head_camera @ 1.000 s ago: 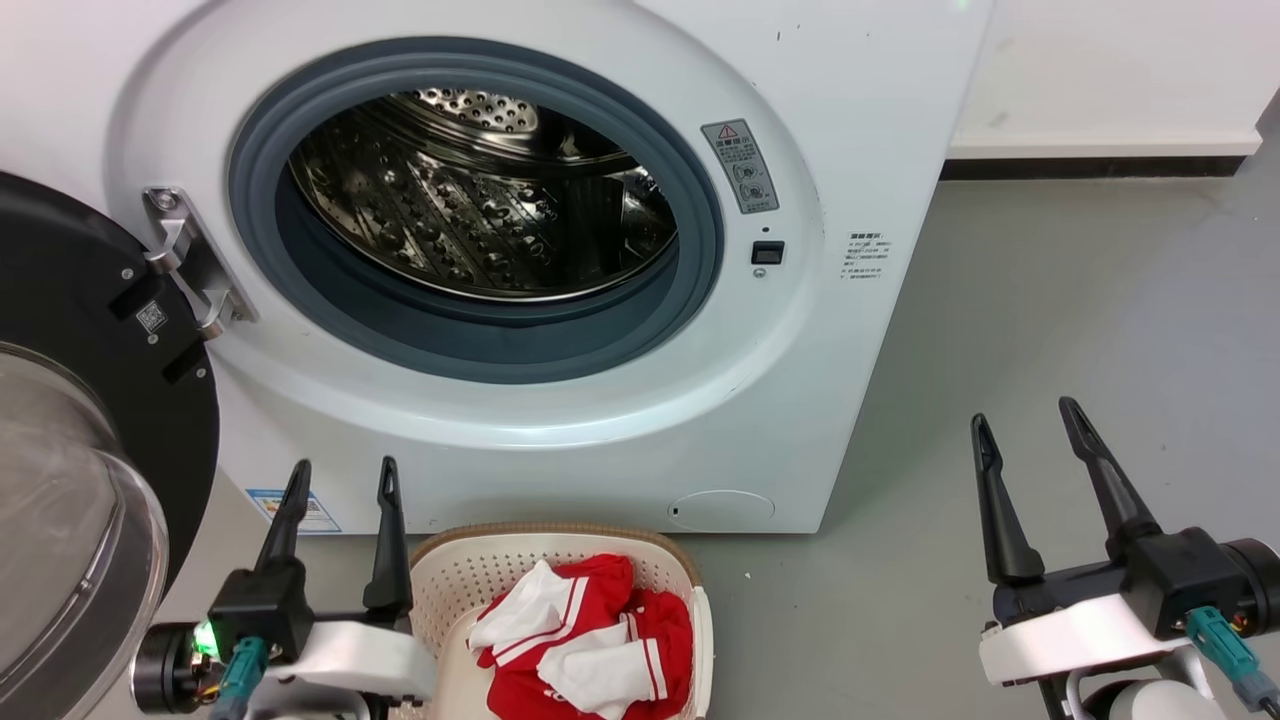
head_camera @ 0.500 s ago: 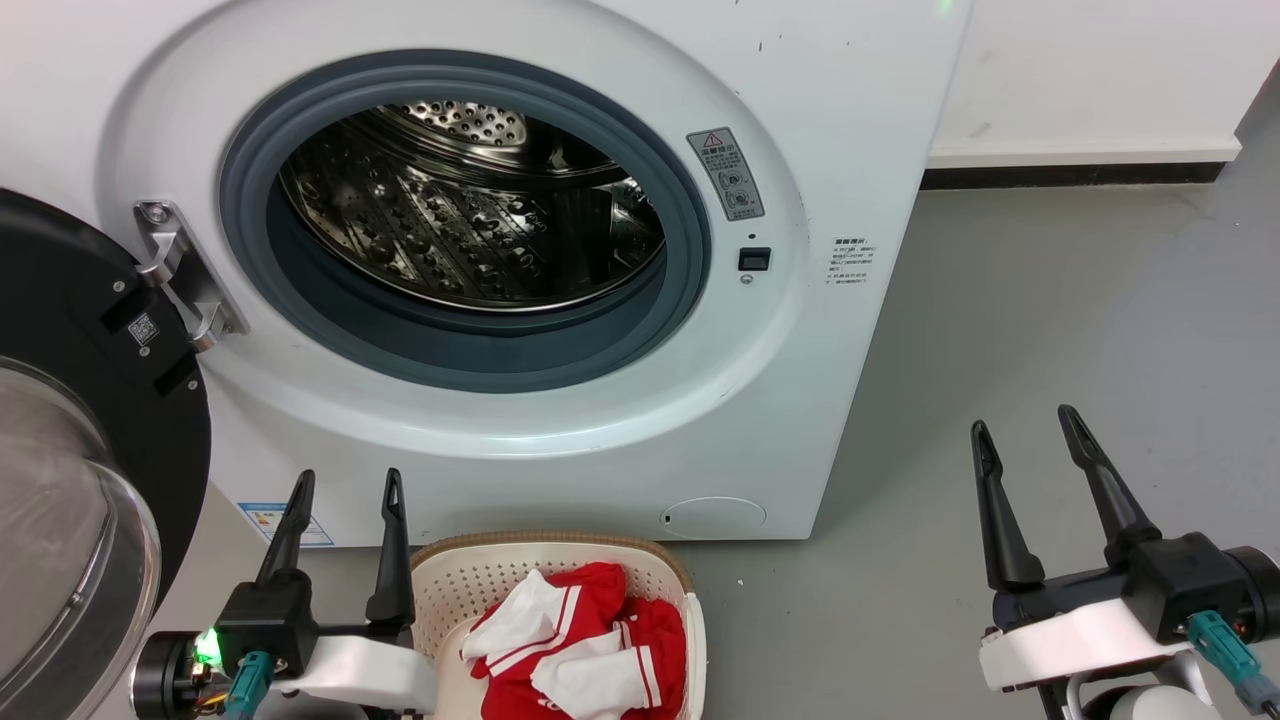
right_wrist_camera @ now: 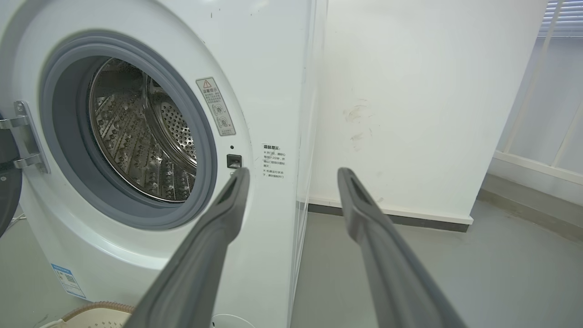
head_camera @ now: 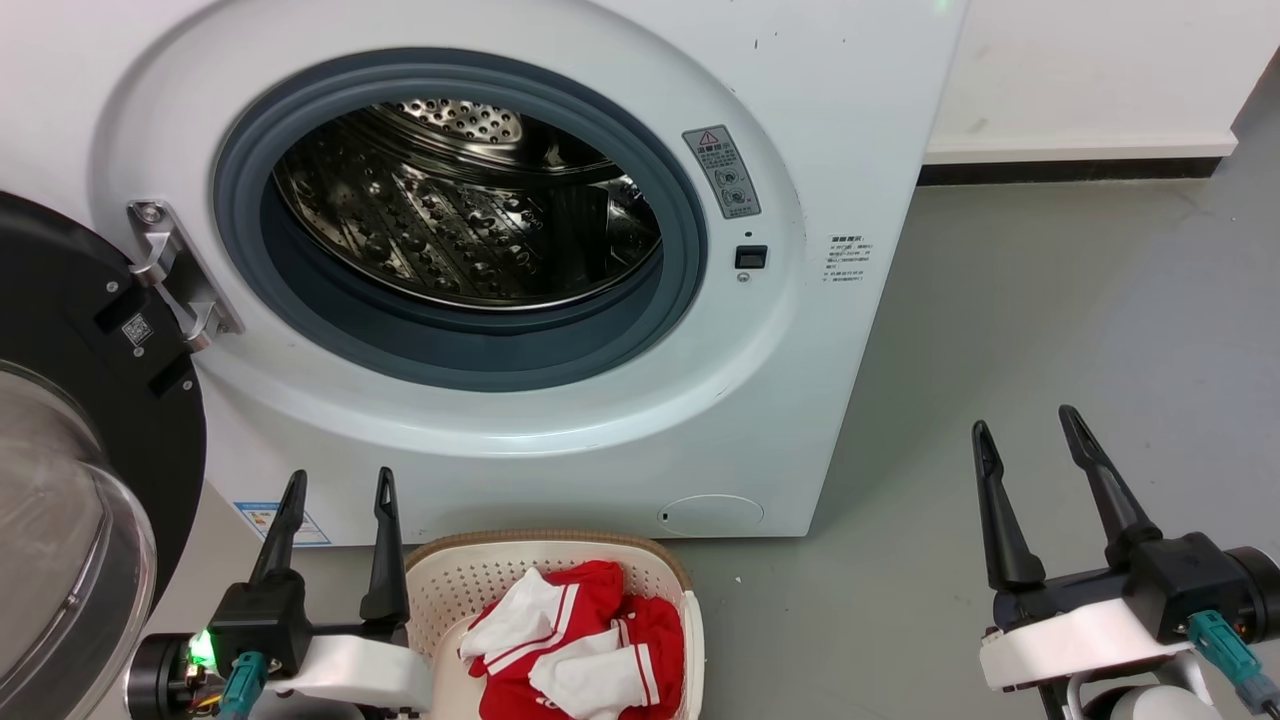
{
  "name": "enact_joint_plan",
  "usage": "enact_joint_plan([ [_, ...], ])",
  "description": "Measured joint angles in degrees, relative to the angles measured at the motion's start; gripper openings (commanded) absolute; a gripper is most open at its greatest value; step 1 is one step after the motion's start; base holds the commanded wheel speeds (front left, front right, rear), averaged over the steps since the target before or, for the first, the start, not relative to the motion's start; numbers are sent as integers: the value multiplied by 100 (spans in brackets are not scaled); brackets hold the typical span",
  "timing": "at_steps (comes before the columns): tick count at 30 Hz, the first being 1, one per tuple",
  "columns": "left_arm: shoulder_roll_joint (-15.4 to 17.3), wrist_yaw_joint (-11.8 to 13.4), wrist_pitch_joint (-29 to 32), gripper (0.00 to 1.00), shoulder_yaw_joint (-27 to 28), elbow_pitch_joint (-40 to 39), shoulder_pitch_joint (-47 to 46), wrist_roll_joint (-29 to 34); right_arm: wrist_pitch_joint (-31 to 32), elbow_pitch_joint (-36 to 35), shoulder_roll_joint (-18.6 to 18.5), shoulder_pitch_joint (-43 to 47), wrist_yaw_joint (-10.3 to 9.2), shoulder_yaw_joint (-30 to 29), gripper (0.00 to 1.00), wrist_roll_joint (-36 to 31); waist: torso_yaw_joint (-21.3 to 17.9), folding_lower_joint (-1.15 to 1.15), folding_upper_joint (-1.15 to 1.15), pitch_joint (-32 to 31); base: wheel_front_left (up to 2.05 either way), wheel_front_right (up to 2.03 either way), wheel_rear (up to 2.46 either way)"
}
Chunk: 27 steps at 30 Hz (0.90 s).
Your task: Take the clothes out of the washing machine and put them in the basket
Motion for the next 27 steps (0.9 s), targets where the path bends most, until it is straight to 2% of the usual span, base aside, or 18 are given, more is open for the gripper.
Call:
enact_joint_plan([
  [5,-30,-26,0,100,36,-26,0,16,0,0,-1,-1,0,0,100,-1,-6,0,0,11,0,0,0],
  [6,-35,-40,0,0,38,-37,0,16,0,0,-1,-2,0,0,0,-1,-7,0,0,13,0,0,0],
  [11,-68,-43,58,0,37,237,101,-37,9,227,0,115,0,13,0,47,-7,0,0,13,0,0,0],
  [27,-98,-193,499,0,165,402,57,-1835,345,448,-71,132,0,9,0,2048,17,0,0,-11,0,0,0],
])
